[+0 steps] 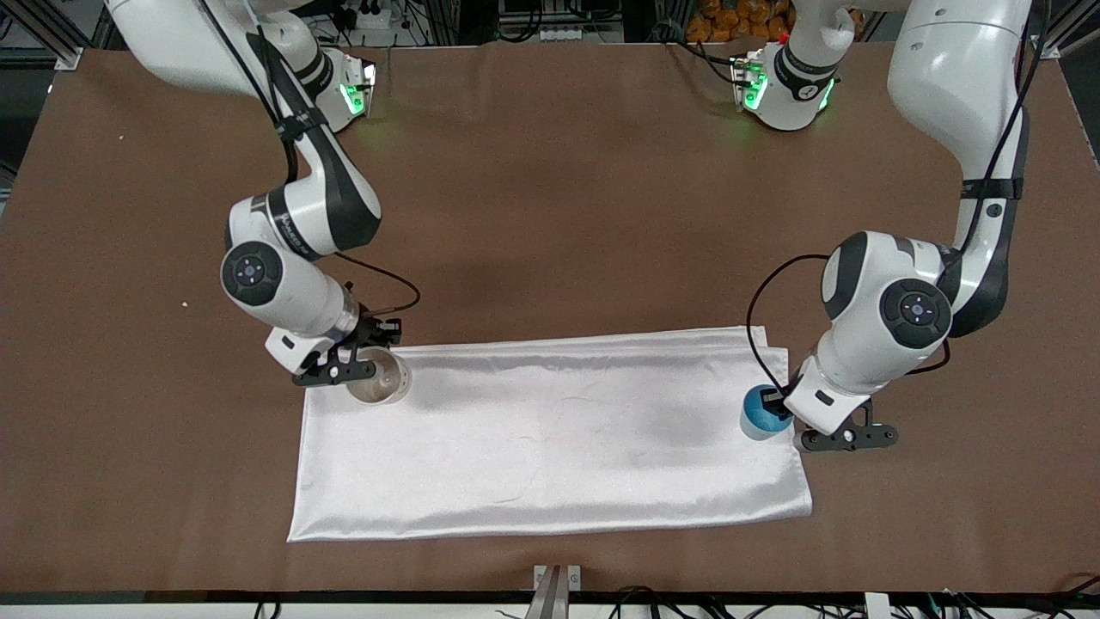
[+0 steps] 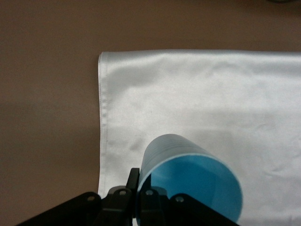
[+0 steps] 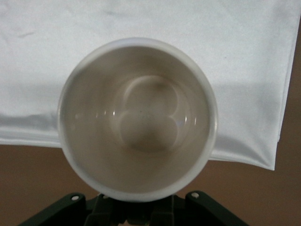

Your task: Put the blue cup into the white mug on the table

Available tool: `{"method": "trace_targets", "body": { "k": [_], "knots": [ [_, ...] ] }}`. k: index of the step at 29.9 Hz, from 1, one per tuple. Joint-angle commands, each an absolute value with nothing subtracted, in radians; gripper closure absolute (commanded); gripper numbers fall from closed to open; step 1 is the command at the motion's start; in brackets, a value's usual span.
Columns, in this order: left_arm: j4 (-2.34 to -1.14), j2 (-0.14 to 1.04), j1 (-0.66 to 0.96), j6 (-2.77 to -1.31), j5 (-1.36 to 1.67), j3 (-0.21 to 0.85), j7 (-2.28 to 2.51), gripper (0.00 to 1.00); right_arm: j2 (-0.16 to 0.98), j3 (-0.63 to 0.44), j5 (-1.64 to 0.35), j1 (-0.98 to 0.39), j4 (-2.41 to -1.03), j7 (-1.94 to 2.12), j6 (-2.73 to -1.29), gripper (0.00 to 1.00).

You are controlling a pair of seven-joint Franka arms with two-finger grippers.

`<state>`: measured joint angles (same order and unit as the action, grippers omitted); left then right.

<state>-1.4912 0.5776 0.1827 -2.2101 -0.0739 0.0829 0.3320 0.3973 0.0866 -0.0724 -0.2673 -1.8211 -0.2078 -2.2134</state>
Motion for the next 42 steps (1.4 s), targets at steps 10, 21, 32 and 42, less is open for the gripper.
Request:
{"method": "trace_targets", "body": {
  "k": [10, 21, 32, 42],
  "knots": [
    [-1.508, 0.506, 0.275, -2.096, -0.103, 0.084, 0.356, 1.00, 0.181, 0.086, -0.067, -0.448, -2.203, -0.475, -2.476, 1.00],
    [-1.511, 0.497, 0.275, -2.014, -0.103, 0.124, 0.362, 1.00, 0.181, 0.086, -0.067, -0.586, -2.206, -0.686, -2.507, 1.00],
    [-1.520, 0.489, 0.298, -1.976, -0.101, 0.149, 0.382, 1.00, 0.219, 0.086, -0.066, -0.658, -2.215, -0.769, -2.620, 1.00],
    [-1.513, 0.523, 0.301, -1.976, -0.120, 0.149, 0.400, 1.00, 0.281, 0.084, -0.060, -0.718, -2.207, -0.830, -2.675, 1.00]
  ]
}}
